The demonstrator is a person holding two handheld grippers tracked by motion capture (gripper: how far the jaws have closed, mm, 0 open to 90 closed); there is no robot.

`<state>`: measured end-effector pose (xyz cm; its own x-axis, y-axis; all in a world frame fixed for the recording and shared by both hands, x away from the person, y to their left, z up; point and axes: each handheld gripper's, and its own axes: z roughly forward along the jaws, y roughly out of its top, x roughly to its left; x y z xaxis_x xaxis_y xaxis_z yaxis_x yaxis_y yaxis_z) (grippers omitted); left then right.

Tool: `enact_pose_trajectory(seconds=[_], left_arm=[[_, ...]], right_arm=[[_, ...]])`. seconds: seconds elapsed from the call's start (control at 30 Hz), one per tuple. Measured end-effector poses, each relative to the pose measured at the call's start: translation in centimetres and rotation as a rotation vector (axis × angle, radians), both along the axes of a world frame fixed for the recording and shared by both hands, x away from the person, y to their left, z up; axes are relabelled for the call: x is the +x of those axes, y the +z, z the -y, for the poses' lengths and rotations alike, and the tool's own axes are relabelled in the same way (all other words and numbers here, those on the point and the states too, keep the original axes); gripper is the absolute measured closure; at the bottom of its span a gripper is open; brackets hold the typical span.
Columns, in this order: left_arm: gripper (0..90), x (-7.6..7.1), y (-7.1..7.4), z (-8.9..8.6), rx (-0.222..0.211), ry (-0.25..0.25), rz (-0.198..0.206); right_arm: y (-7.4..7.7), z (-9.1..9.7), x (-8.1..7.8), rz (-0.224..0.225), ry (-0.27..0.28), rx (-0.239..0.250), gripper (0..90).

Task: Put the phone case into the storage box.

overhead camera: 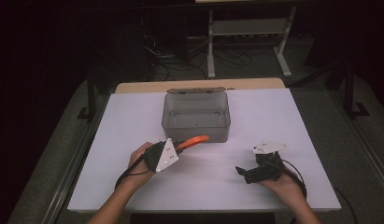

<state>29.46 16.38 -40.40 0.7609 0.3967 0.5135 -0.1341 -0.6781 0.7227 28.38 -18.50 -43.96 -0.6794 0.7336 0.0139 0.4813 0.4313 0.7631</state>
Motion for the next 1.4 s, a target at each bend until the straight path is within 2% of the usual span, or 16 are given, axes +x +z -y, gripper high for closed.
enact_pose_trajectory(seconds=[0.3, 0.9, 1.1, 1.23, 1.4], left_arm=[[79.8, 0.5, 0.3, -0.5, -0.071, 0.006, -0.081], [79.8, 1.7, 0.6, -1.7, -0.259, 0.012, -0.269], [79.8, 2.2, 0.6, -2.0, -0.296, 0.016, -0.321], [79.8, 2.4, 0.6, -2.3, -0.342, 0.013, -0.362], [79.8, 2.6, 0.6, -2.6, -0.361, 0.011, -0.381]], right_arm=[[0.0, 0.0, 0.0, -0.001, 0.002, 0.000, 0.0], [-0.1, -0.1, 0.0, -0.003, 0.004, -0.005, 0.0], [-0.1, -0.1, 0.0, -0.004, 0.003, -0.004, 0.0], [-0.1, 0.0, 0.0, -0.003, 0.003, -0.004, 0.0], [-0.1, 0.0, -0.1, -0.004, 0.001, -0.002, 0.0]])
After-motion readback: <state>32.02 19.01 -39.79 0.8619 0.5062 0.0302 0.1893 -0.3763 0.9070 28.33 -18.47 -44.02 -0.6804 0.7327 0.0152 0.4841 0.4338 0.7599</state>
